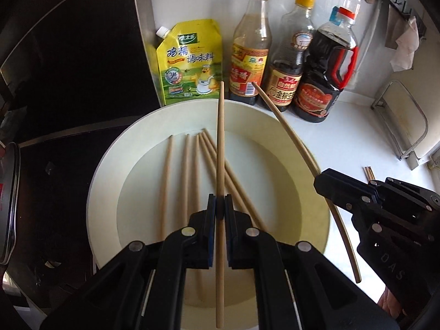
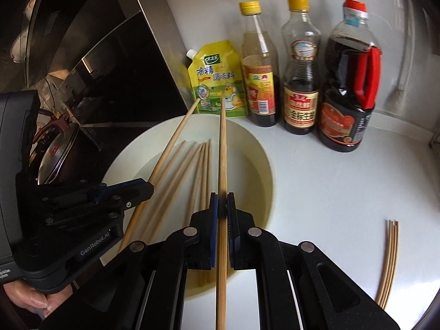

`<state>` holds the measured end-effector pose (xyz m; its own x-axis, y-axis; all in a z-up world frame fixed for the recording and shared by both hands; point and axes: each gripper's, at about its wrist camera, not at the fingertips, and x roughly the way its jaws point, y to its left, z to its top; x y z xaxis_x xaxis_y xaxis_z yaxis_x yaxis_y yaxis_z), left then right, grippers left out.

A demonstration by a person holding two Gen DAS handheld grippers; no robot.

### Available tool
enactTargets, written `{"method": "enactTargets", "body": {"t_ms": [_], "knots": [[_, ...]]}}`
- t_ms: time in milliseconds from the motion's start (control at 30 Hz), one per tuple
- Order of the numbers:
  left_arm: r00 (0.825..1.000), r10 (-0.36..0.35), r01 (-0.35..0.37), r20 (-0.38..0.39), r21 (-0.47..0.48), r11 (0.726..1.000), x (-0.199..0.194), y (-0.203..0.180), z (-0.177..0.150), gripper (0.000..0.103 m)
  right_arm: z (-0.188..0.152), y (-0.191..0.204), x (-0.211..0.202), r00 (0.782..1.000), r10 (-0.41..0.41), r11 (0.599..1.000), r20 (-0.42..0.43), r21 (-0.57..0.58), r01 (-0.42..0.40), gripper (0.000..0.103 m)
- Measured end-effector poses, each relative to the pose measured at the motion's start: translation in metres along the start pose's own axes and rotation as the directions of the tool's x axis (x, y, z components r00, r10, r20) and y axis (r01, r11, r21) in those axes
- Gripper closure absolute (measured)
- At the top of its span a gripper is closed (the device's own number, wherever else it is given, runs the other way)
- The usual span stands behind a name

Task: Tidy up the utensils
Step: 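Lift and carry both held chopsticks over the white basin, then lower the chopsticks into the basin beside the others and open both tools, then withdraw both open tools from the basin toward the chopstick row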

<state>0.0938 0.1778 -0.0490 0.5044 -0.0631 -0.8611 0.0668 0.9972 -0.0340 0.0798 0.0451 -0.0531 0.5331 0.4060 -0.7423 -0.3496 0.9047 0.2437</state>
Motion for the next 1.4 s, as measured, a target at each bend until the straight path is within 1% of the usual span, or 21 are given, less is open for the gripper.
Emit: {"method": "enactTargets", "body": {"t_ms": [200,333,500,633,700,733,767,833,1000,1100,1400], "knots": [[0.999,0.009,-0.01,-0.054,-0.032,0.999,0.026,0.027,-0.001,0.096,0.01,0.015,0.04,0.997,0.012,1.0,-0.081,0.008,-0.011,0.097],[0.996,0.01,-0.013,-0.09,-0.037,0.999,0.04,0.034,-0.003,0.096,0.012,0.015,0.06,0.991,0.011,1.0,-0.13,0.023,-0.008,0.097],[0.994,0.001,-0.007,-0.114,-0.049,0.999,0.05,0.038,-0.005,0.096,0.011,0.013,0.072,0.986,0.0,0.999,-0.165,0.034,0.006,0.097],[0.992,-0.01,0.002,-0.126,-0.067,0.998,0.055,0.041,-0.005,0.096,0.008,0.007,0.074,0.984,-0.008,0.999,-0.177,0.045,0.016,0.097],[0.993,-0.004,-0.004,-0.117,-0.071,0.997,0.053,0.042,-0.006,0.086,0.007,0.005,0.072,0.986,-0.018,0.998,-0.168,0.049,0.027,0.096],[0.994,0.0,-0.008,-0.111,-0.073,0.997,0.051,0.043,-0.006,0.075,0.007,0.004,0.069,0.987,-0.021,0.998,-0.162,0.052,0.03,0.094],[0.995,0.006,-0.013,-0.102,-0.075,0.997,0.05,0.045,-0.005,0.069,0.006,0.004,0.067,0.988,-0.024,0.998,-0.156,0.055,0.033,0.091],[0.995,0.015,-0.022,-0.096,-0.08,0.997,0.047,0.047,-0.006,0.064,0.006,0.002,0.064,0.988,-0.032,0.998,-0.148,0.056,0.041,0.091],[0.995,0.024,-0.033,-0.096,-0.093,0.995,0.044,0.053,-0.004,0.063,0.004,0.0,0.057,0.989,-0.034,0.997,-0.143,0.063,0.043,0.091],[0.995,0.018,-0.027,-0.099,-0.1,0.995,0.042,0.054,-0.004,0.061,0.002,-0.001,0.054,0.99,-0.032,0.997,-0.14,0.07,0.042,0.091],[0.996,0.009,-0.017,-0.088,-0.093,0.996,0.032,0.048,-0.008,0.059,-0.002,0.0,0.041,0.992,-0.037,0.996,-0.123,0.074,0.047,0.091]]}}
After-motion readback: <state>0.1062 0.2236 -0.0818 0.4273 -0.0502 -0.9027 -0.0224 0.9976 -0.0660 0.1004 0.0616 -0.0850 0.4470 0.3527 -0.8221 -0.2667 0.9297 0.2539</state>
